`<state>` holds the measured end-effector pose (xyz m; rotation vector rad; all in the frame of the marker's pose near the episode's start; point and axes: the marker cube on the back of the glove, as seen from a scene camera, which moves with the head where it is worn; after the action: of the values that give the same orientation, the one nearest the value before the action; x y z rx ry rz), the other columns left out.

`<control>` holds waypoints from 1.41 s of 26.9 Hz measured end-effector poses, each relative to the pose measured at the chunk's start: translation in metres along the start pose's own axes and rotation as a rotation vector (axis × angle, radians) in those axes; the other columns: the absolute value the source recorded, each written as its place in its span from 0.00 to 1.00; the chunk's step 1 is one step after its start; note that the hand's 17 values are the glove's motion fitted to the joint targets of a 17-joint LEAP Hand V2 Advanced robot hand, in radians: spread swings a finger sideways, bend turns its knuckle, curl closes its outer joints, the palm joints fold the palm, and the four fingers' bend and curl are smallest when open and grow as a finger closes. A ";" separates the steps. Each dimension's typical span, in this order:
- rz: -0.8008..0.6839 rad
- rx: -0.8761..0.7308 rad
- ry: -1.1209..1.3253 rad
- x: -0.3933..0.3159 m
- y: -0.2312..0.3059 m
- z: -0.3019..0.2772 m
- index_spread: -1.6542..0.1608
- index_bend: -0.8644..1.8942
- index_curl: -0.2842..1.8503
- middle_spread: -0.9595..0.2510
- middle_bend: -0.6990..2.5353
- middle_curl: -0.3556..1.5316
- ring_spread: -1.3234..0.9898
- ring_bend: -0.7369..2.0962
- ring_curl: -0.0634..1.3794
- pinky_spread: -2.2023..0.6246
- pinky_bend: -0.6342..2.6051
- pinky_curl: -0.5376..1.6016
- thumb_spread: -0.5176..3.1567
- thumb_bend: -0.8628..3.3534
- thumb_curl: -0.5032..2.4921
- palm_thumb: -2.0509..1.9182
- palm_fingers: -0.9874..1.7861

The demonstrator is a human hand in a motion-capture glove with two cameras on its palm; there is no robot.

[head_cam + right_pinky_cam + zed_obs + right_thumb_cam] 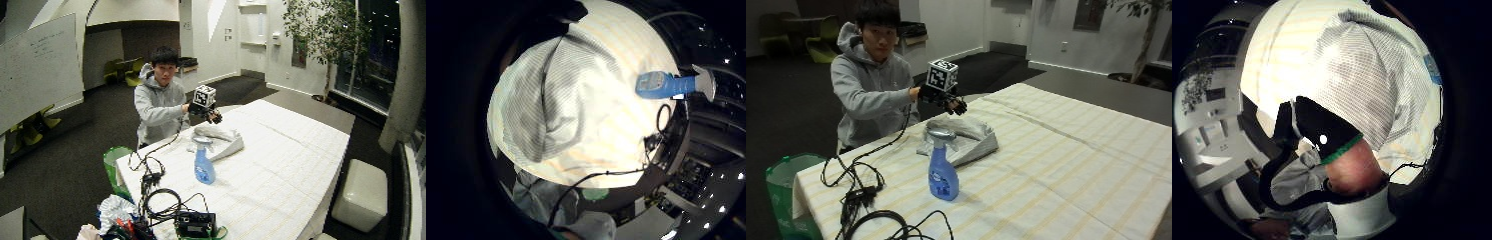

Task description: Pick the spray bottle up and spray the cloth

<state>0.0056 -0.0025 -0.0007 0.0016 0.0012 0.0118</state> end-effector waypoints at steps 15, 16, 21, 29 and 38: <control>-0.037 0.062 -0.028 0.005 0.005 0.002 0.71 0.38 0.23 0.70 0.28 0.29 0.57 0.34 0.14 0.86 0.31 0.35 0.41 0.22 0.21 0.57 0.49; -0.042 0.077 -0.030 0.006 0.006 0.002 0.71 0.37 0.23 0.70 0.28 0.29 0.57 0.34 0.15 0.86 0.31 0.35 0.41 0.21 0.21 0.57 0.49; -0.071 0.154 -0.031 0.012 0.014 0.004 0.70 0.37 0.24 0.70 0.28 0.30 0.58 0.35 0.16 0.87 0.31 0.36 0.43 0.21 0.22 0.57 0.48; -0.090 0.298 -0.062 0.032 0.035 0.006 0.70 0.36 0.25 0.70 0.28 0.32 0.58 0.35 0.18 0.87 0.31 0.37 0.44 0.20 0.23 0.58 0.48; -0.076 0.536 -0.150 0.075 0.061 0.012 0.71 0.38 0.26 0.71 0.29 0.35 0.58 0.36 0.19 0.87 0.29 0.38 0.45 0.20 0.24 0.59 0.52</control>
<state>0.0800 0.0594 0.0115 0.5382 -0.1452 -0.0648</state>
